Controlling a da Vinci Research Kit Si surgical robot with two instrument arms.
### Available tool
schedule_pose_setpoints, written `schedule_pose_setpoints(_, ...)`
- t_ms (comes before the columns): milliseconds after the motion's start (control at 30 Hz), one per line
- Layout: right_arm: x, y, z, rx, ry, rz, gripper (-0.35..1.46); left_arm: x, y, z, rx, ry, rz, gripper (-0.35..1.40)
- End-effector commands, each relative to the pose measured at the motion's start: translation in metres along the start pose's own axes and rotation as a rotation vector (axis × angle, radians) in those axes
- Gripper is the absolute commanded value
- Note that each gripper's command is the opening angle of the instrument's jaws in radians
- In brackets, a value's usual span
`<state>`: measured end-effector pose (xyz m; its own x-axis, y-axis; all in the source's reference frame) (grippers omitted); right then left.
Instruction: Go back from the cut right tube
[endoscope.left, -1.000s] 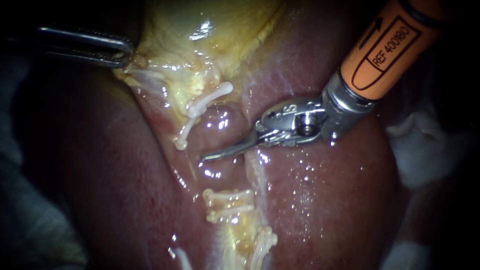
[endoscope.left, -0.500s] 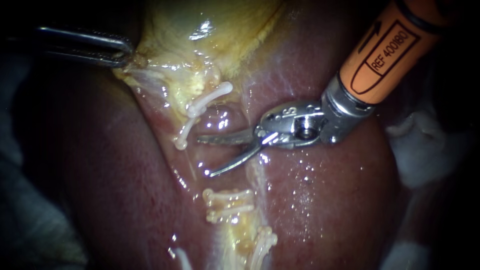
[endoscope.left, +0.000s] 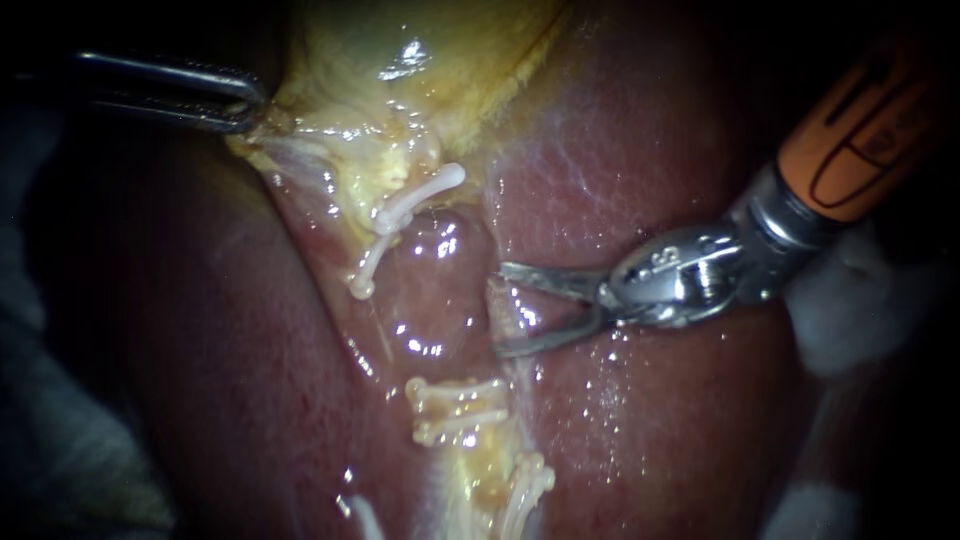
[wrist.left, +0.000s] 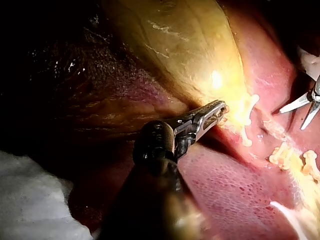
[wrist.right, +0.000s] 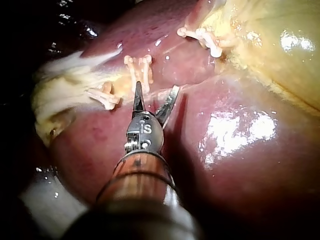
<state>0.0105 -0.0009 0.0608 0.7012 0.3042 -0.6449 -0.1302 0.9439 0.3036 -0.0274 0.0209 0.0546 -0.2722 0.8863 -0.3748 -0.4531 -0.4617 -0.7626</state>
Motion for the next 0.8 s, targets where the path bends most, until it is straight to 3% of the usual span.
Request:
schedule_pose_setpoints(33,-0.0001,0.0000,-0.0005,-0.006,-0.024,-0.015,1.43,0.0000,0.0000,0.0000,0.000,0.000,0.000,-0.35)
schedule_pose_setpoints(100,0.0000,0.0002,-0.0018,-0.024,-0.074,-0.022,1.43,0.0000,-0.0001,0.0000,0.000,0.000,0.001,-0.35)
schedule_pose_setpoints(267,0.0012,0.0012,-0.0040,-0.047,-0.140,-0.013,1.43,-0.0001,-0.0001,0.0001,0.000,0.000,0.001,-0.35)
schedule_pose_setpoints(533,0.0022,0.0016,-0.0051,-0.037,-0.155,0.004,1.45,-0.0006,-0.0004,0.0011,0.006,0.004,0.004,-0.35)
schedule_pose_setpoints(800,0.0021,0.0016,-0.0052,-0.037,-0.155,0.004,1.45,-0.0019,-0.0017,0.0050,-0.008,0.000,0.014,-0.35)
